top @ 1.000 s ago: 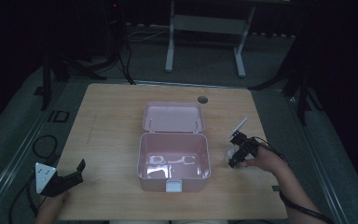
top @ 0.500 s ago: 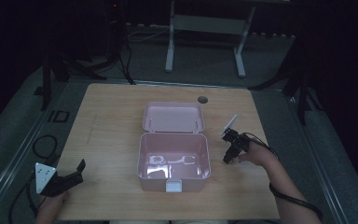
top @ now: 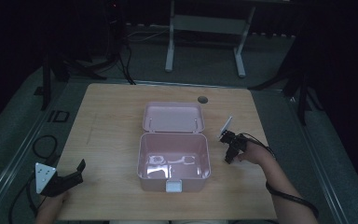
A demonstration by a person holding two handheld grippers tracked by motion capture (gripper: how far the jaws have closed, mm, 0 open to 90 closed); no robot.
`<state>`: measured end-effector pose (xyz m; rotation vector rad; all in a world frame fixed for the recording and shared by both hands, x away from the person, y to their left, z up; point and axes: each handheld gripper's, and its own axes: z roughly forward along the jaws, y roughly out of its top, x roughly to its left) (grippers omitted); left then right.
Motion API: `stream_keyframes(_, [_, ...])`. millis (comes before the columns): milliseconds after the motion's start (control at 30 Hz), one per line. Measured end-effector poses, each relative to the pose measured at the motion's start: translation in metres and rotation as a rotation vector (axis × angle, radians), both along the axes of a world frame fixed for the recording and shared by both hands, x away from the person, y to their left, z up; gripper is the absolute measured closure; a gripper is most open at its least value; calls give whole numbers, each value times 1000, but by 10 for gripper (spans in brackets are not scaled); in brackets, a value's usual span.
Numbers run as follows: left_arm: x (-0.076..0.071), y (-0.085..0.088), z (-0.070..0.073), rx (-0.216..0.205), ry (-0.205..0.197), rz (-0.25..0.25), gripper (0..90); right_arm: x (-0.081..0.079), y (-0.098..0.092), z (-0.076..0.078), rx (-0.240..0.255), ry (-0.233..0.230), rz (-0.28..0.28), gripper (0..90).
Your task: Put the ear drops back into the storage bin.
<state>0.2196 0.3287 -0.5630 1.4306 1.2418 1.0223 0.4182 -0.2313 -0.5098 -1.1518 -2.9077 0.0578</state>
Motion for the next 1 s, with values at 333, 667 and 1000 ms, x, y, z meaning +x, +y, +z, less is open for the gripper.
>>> stream_keyframes(333, [0,0,0,1,-1,0,4,-7,0,3,-28,-12,116,594])
stream_keyframes(667, [0,0,0,3,1,3,4,-25,-4,11,-43,-40,346,595])
stream_keyframes(1000, [0,-1,0,3,2,4,4,-43,-2,19,-75,-42,513,596])
